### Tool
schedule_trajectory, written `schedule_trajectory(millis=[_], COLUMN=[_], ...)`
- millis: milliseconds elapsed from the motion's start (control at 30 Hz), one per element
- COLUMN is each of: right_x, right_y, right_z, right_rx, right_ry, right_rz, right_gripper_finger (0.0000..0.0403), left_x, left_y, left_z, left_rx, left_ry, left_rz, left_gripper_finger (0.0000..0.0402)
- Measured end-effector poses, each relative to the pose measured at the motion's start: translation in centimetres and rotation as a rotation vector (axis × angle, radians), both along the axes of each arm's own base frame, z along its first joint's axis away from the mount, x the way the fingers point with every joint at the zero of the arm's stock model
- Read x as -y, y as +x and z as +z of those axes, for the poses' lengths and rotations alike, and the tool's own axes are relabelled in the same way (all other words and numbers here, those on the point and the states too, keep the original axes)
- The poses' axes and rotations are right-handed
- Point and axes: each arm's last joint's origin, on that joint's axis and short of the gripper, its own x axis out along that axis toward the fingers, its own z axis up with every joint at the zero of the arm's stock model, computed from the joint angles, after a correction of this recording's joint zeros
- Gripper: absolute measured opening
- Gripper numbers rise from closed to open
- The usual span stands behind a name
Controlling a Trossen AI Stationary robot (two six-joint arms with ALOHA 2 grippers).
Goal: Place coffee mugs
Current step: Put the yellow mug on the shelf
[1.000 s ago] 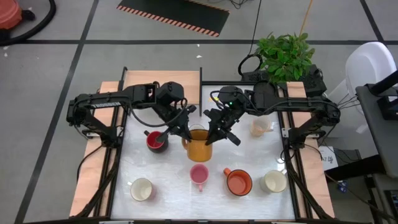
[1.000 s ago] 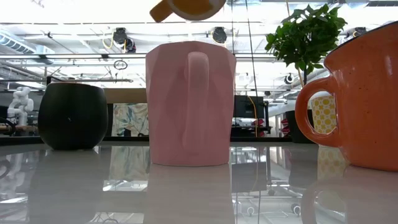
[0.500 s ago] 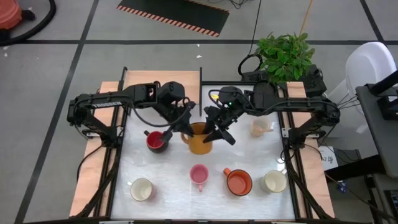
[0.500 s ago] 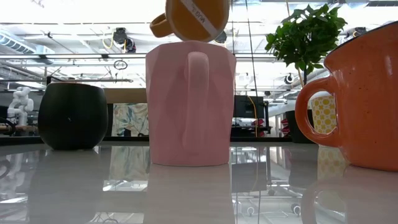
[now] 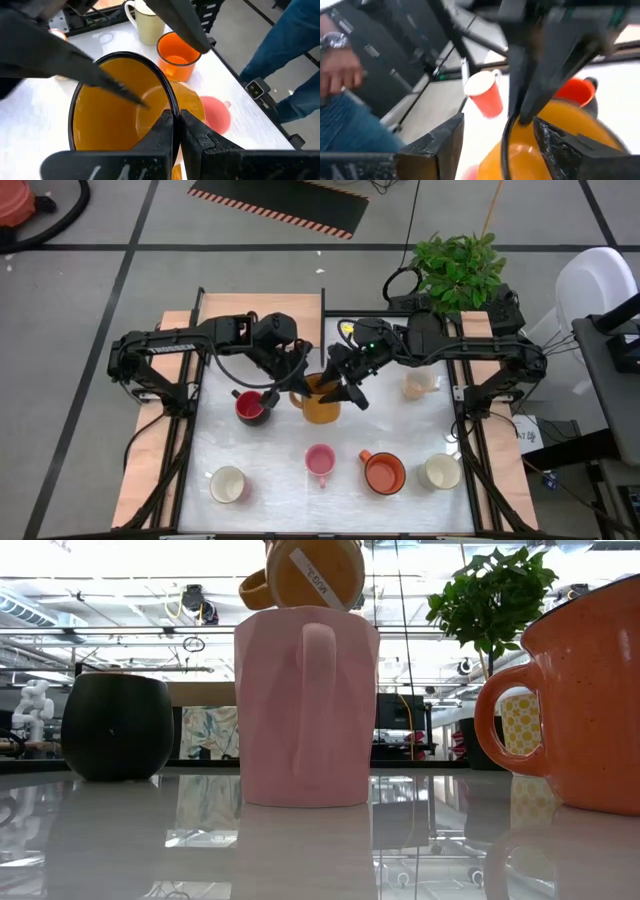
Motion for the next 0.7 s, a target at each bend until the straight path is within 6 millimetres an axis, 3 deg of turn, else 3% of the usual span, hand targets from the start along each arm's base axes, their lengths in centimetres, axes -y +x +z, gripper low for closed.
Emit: schedule_trajectory(millis=[233,500,700], right_x=[2.2,3.9,5.0], right_y=[-0.2,-1.2,-1.6], right_z=[2.4,3.1,3.2], right_rx=[0.179,0.187,0.179], right_ry=[-0.008,0.006,0.003], right_rz=[-0.195,-0.277,-0.325], right_gripper_finger=[0.0228,0.0222,0.0222], left_x=[0.0,-1.0,-2.4], left_y=[0.0,-0.9,-2.8], left_z=[0.1,0.9,2.4], left_rx=[-0.015,0.006,0.051], left_ry=[-0.008,0.006,0.025], left_rz=[0.043,0.11,0.186], left_gripper_finger=[0.0014,0.0014,0.0014])
